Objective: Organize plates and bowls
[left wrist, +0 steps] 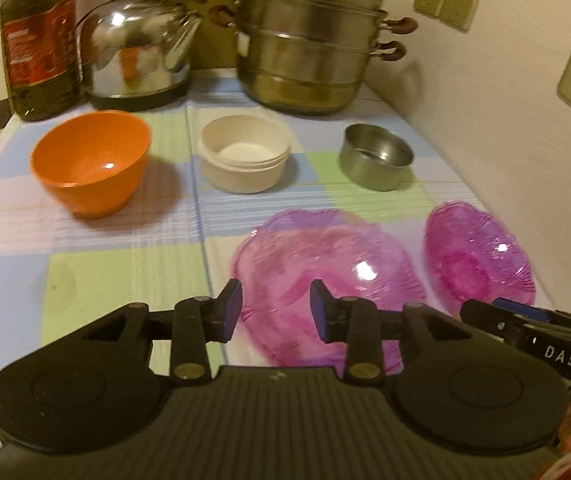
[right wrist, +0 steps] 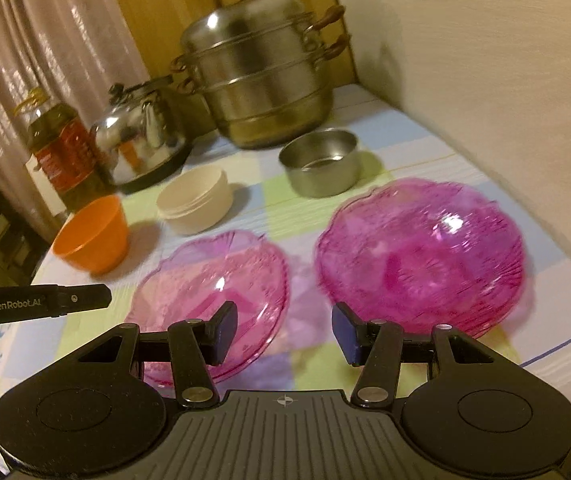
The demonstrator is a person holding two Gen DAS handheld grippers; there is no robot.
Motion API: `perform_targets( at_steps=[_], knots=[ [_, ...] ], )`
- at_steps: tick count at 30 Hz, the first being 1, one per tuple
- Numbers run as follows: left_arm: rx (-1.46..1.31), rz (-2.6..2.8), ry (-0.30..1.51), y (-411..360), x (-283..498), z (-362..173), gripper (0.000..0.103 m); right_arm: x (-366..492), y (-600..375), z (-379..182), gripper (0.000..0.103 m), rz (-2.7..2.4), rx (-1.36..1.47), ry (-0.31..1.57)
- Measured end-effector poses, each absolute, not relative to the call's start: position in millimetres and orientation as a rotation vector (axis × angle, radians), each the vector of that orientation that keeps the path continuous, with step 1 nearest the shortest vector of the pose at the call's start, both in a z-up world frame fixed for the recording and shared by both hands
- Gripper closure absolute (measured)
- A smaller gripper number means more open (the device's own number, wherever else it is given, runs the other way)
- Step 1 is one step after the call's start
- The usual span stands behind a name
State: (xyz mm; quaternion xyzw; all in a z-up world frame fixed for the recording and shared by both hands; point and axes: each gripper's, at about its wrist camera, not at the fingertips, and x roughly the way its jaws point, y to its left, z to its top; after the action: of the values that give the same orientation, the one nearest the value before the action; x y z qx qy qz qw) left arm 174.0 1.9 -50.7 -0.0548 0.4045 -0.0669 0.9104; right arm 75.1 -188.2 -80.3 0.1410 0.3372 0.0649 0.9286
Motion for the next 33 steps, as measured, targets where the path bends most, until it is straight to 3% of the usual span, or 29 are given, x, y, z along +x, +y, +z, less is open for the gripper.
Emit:
perform_targets(
  at_steps=[25, 33],
  knots=[
    [-0.232, -0.144, 0.893, 30.9, 207.3, -114.3, 0.070, 110.6, -172.2, -126.2, 0.051, 0.106, 0.341, 0.788],
    [-0.245, -0.141, 0.909, 31.4, 209.2, -120.9, 0.082, 115.5, -167.6, -128.9, 0.055, 0.110, 0.341, 0.797]
  ],
)
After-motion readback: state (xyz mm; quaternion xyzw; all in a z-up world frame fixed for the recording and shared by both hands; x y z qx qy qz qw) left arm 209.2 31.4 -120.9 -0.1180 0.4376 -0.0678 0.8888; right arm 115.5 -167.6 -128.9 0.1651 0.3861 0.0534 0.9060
